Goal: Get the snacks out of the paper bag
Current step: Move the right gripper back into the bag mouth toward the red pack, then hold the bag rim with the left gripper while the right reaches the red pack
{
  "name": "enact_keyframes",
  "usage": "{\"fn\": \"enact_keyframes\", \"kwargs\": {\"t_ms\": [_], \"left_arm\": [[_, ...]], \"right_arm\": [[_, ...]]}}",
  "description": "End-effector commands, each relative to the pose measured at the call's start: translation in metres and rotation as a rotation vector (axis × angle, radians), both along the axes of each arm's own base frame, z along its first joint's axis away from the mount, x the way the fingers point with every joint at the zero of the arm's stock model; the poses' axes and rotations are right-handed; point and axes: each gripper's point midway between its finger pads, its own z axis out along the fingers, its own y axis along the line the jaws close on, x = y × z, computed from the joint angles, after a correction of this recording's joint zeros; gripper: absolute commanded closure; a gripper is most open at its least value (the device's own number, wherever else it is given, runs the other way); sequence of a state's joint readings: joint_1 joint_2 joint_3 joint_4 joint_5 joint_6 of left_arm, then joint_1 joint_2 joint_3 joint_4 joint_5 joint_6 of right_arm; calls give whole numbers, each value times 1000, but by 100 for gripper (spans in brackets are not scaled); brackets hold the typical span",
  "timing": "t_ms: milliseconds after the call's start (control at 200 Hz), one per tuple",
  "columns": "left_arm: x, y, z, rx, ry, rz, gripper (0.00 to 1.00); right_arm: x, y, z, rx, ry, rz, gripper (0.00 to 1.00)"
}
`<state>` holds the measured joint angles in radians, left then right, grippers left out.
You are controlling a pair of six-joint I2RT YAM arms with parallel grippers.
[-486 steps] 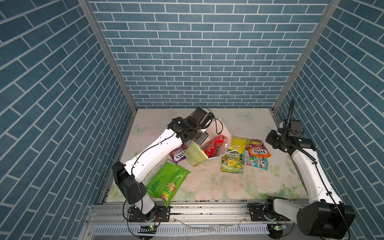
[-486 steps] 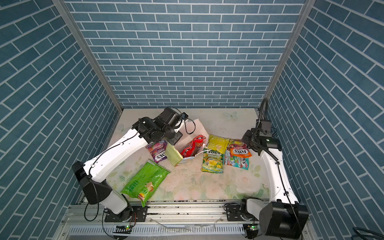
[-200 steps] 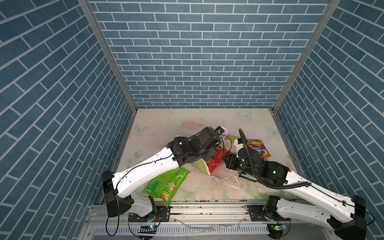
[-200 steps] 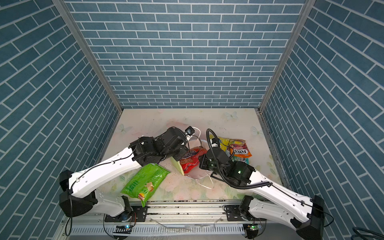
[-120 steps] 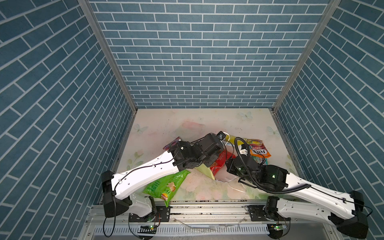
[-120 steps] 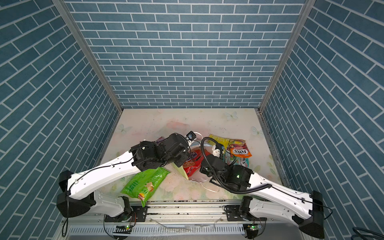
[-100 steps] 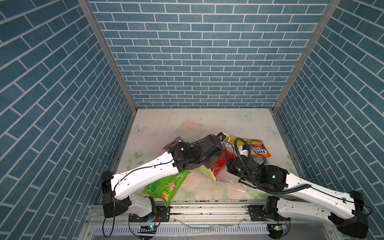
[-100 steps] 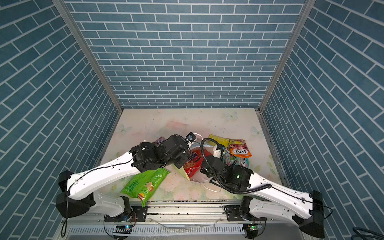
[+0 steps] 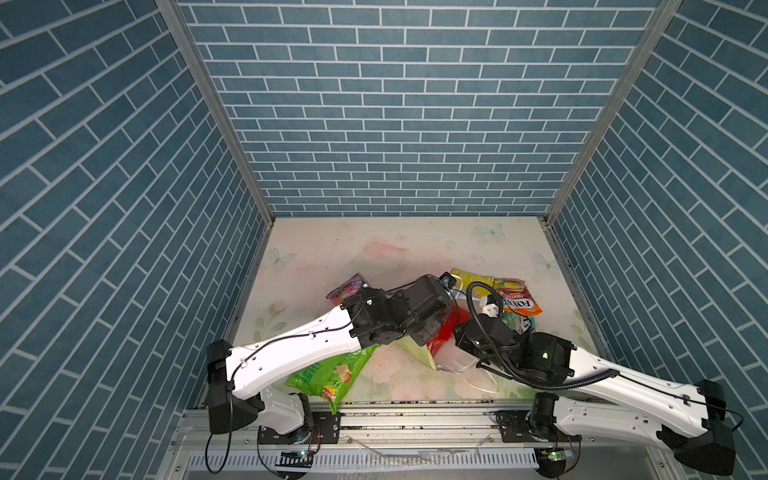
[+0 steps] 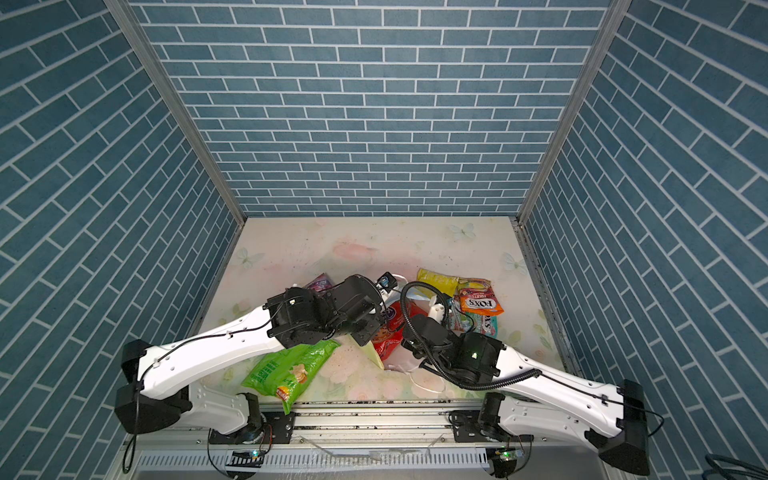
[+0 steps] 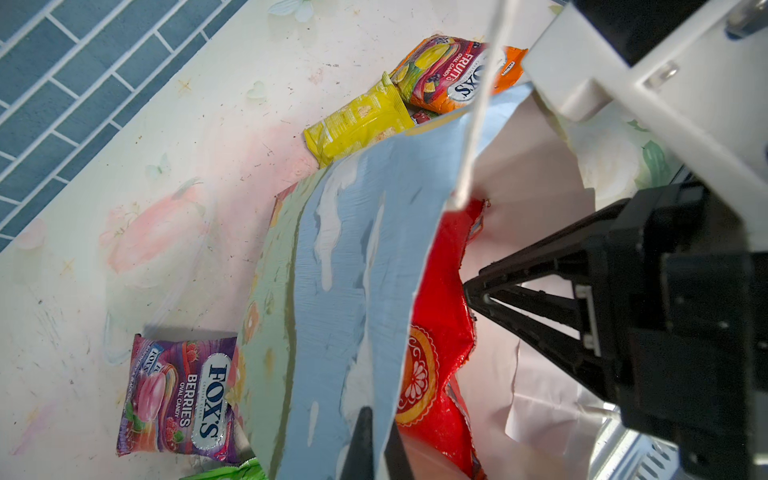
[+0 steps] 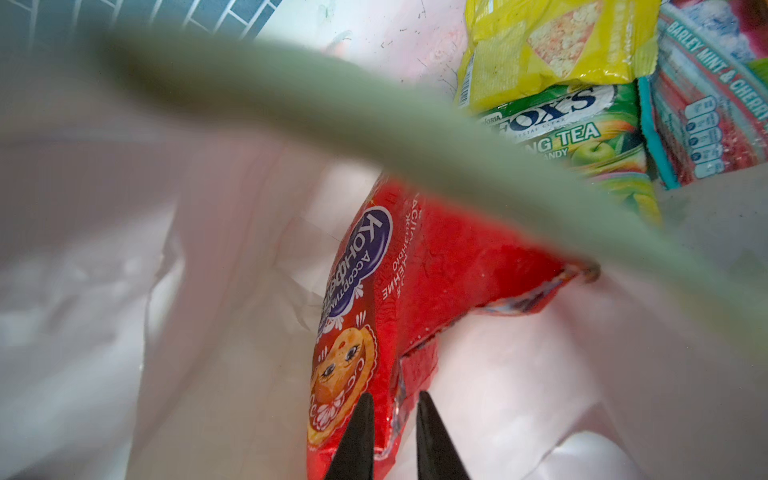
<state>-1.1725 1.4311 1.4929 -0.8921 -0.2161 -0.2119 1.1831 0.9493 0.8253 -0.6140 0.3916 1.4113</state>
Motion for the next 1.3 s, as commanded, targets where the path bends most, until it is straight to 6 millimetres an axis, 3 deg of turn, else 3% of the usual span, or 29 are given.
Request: {"fn": "enact_keyframes", "kwargs": {"t_ms": [0,720,985,1295], "left_arm": [[-2,-12,10,-54,4,-17,100],[-5,-22,23,-84,10,-66,98],[4,-14,25,-90,1,-49,97],[16,1,22,-92,8,-7,97]], "right_arm": [[-3,3,-8,-3,42,-15,80],[0,25,-19,-57,72,20,80],[4,32,-12,-55,43,43,100],[10,42,7,-69,-22,97,100]]}}
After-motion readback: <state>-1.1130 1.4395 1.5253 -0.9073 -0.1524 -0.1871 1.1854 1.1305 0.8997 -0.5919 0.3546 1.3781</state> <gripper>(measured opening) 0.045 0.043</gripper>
